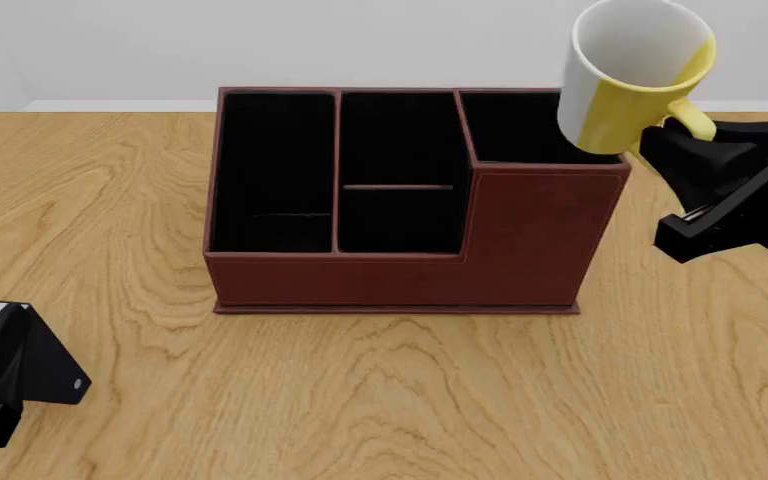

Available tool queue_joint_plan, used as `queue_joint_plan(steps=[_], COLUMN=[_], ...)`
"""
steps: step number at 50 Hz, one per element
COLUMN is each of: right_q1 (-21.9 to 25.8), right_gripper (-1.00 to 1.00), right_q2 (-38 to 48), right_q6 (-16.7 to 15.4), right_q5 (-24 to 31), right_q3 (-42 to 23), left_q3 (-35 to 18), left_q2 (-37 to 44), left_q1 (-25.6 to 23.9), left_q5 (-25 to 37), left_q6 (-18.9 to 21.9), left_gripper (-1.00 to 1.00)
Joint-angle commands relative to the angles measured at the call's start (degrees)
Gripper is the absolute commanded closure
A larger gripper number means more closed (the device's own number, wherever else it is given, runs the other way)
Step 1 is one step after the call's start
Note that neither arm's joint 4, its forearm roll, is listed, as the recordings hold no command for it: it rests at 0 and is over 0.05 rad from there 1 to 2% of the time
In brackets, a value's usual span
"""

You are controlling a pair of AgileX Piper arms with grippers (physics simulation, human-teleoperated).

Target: Pick up the yellow and white mug and place it to the right of the caddy.

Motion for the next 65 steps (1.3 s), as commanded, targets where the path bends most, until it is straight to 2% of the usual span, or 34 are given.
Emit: queue_joint_plan(steps=[1, 25, 26, 31, 34, 44, 65], right_q1=[-2.93, -8.07, -8.57, -10.82, -11.48, -13.13, -17.07], right_gripper=[1.0, 1.0, 1.0, 1.0, 1.0, 1.0, 1.0], right_q2=[-4.63, -14.05, -15.58, -16.94, -18.2, -20.55, -22.85], right_q6=[0.64, 1.68, 3.64, 1.08, 1.97, 3.78, 5.29], right_q5=[2.72, 9.89, 10.75, 12.07, 13.13, 15.09, 16.46], right_q3=[0.33, 0.73, 0.16, 0.65, 0.67, 0.22, 1.5], left_q3=[0.0, 0.0, 0.0, 0.0, 0.0, 0.0, 0.0], left_q2=[0.0, 0.0, 0.0, 0.0, 0.0, 0.0, 0.0], left_q1=[0.0, 0.0, 0.0, 0.0, 0.0, 0.0, 0.0], left_q5=[0.0, 0.0, 0.0, 0.0, 0.0, 0.0, 0.0], left_q6=[0.0, 0.0, 0.0, 0.0, 0.0, 0.0, 0.0], left_gripper=[-1.0, -1.0, -1.0, -1.0, -1.0, -1.0, -1.0])
